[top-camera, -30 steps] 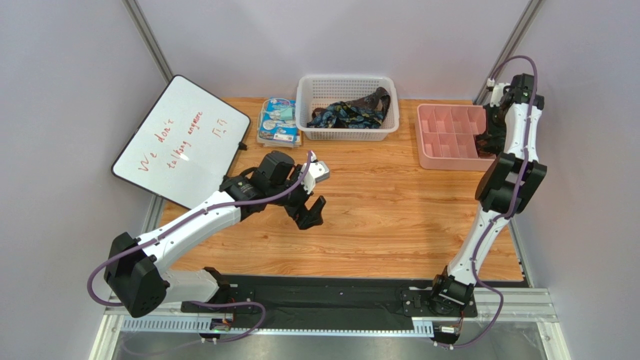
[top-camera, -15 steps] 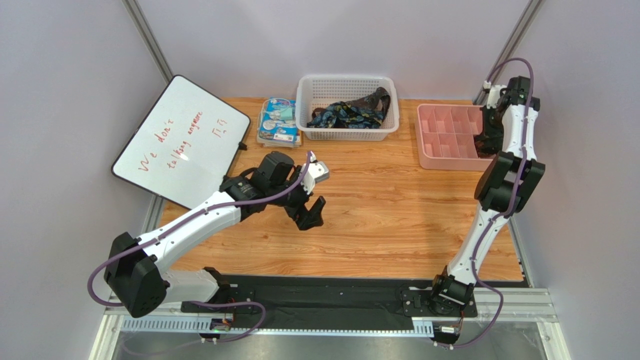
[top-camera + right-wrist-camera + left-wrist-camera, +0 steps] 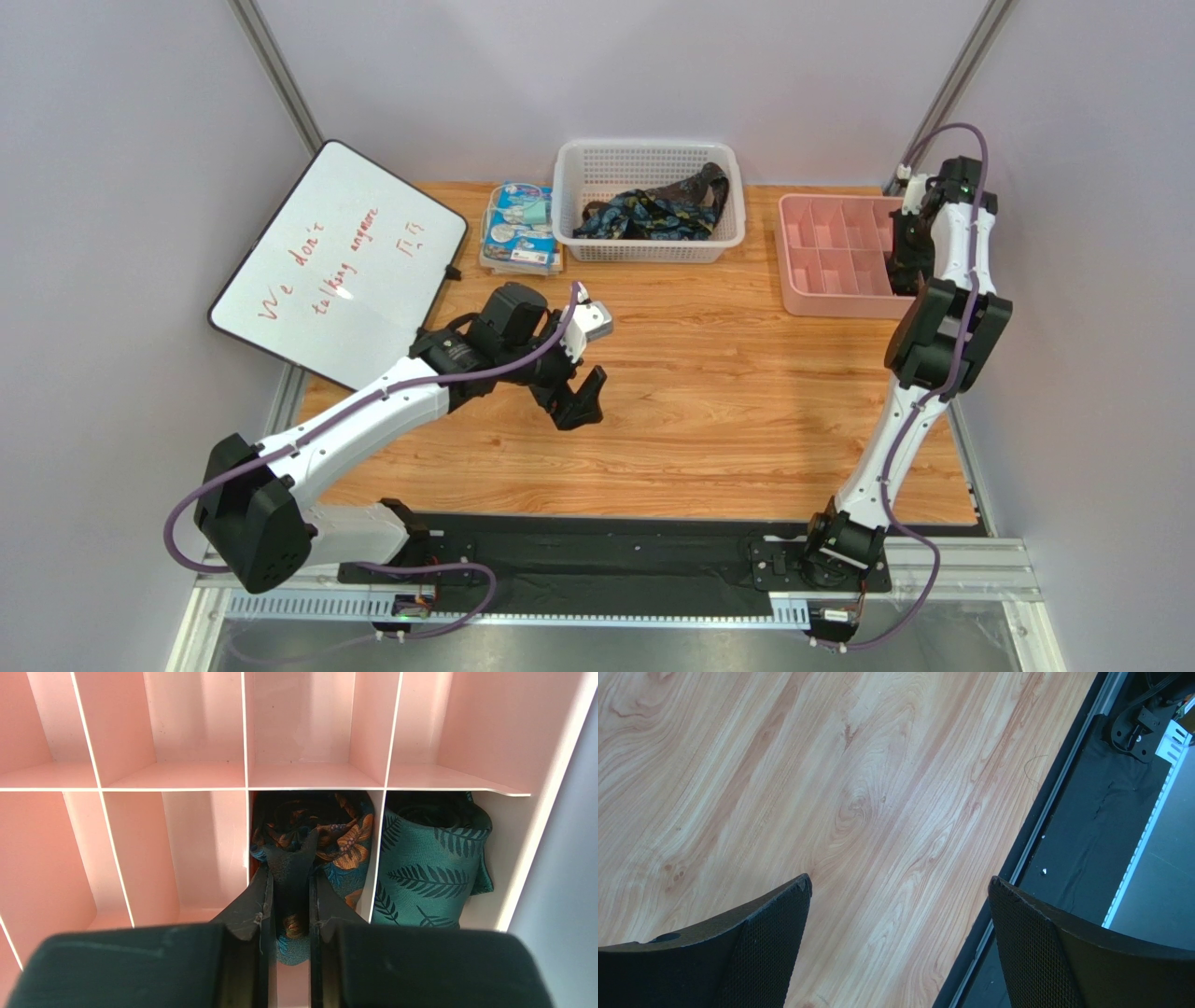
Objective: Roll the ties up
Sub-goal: Place the tie in the storage box, then reset both arms
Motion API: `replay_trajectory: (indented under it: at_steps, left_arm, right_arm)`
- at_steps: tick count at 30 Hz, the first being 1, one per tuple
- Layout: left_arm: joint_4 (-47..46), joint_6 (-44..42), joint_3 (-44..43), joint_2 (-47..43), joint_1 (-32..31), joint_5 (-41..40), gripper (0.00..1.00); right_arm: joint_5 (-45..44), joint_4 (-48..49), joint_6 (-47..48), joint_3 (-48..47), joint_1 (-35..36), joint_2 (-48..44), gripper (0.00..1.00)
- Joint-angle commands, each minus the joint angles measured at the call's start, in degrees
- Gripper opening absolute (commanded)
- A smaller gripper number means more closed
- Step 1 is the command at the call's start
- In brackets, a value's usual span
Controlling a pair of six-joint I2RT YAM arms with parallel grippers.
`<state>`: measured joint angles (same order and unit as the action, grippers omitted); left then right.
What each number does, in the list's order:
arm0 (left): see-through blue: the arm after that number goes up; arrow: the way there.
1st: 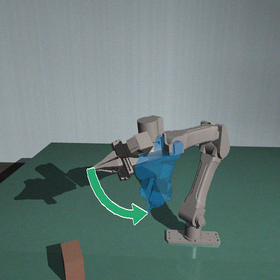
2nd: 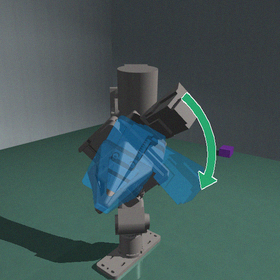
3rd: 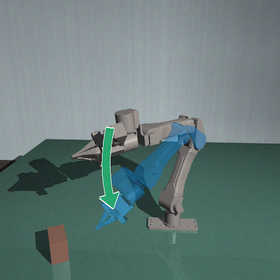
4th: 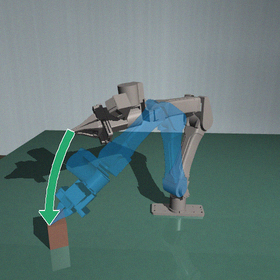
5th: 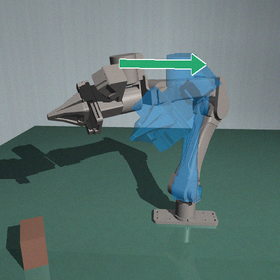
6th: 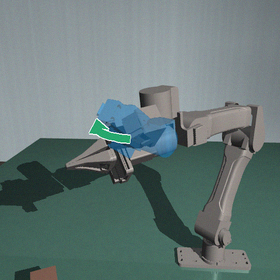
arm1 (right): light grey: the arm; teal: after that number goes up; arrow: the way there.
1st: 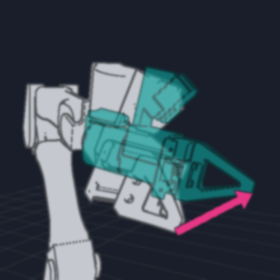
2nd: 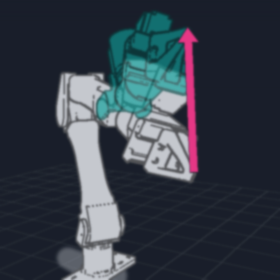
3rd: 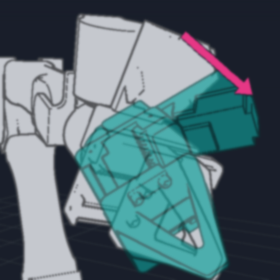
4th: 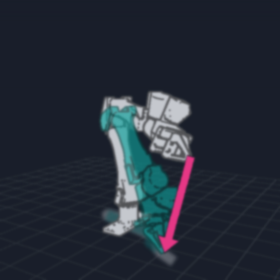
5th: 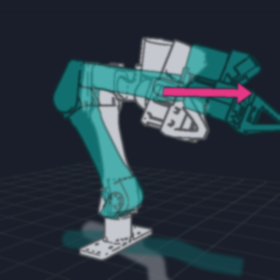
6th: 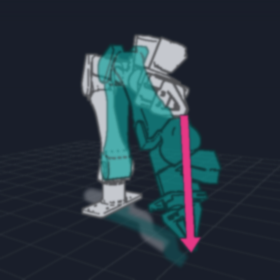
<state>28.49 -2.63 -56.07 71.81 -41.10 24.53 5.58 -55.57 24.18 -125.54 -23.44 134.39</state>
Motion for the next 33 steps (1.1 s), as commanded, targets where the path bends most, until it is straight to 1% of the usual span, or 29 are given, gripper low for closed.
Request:
replay_trajectory:
  at_steps: [1, 5, 8, 10, 11, 12, 20, 22, 23, 27, 29, 31, 33]
  left_arm:
    - [-0.72, 1.14, 0.35, -0.97, 0.50, 1.13, 0.99]
    - [-0.63, 1.14, 0.35, -0.97, 0.58, 1.39, 0.99]
    - [-0.72, 1.14, 0.26, -0.71, 0.67, 1.31, 0.99]
    - [-0.54, 1.23, 0.09, -0.45, 0.85, 1.30, 0.99]
    - [-0.45, 1.23, 0.00, -0.36, 0.94, 1.57, 1.00]
    - [-0.37, 1.23, -0.26, -0.36, 0.94, 1.66, 0.99]
    - [-0.45, 1.58, -0.09, -0.71, 1.11, 0.78, 0.99]
    - [-0.28, 1.58, -0.18, -0.62, 1.29, 0.52, 1.00]
    - [-0.28, 1.67, -0.26, -0.53, 1.46, 0.43, 1.00]
    - [1.82, 2.02, -2.54, 0.52, 2.78, 0.69, 1.00]
    - [2.97, 2.28, -3.77, 1.57, 4.45, 1.48, 0.99]
    - [4.81, 2.28, -5.79, 2.54, 7.16, 2.35, 0.99]
    - [6.92, 4.21, -8.08, 3.24, 9.28, 3.94, 1.00]
  right_arm:
    - [2.06, -1.64, -2.13, 0.64, -0.20, 3.25, 0.00]
    - [0.84, -2.43, -1.86, -0.76, -0.29, 2.72, 0.00]
    - [-1.01, -3.31, -1.86, -2.52, -0.29, 2.02, 0.11]
    - [-1.36, -3.58, -1.77, -2.96, -0.29, 1.23, 0.25]
    - [-1.10, -3.58, -1.69, -2.96, -0.29, 0.01, 0.31]
    - [-0.93, -3.49, -1.60, -2.96, -0.38, -0.61, 0.40]
    - [-0.66, -4.81, -1.77, -6.38, -0.64, -3.87, 0.64]
    - [-0.84, -5.16, -1.86, -7.26, -0.73, -4.22, 0.72]
    - [-0.66, -5.51, -1.95, -7.88, -0.73, -4.48, 0.81]
    - [0.65, -6.65, -2.73, -10.34, -0.82, -6.33, 0.89]
    - [2.23, -7.53, -3.87, -10.87, -0.82, -7.99, 0.97]
    - [3.46, -8.06, -4.67, -10.96, -0.64, -10.18, 0.99]
    - [6.01, -9.29, -5.90, -10.61, -0.38, -11.86, 1.00]
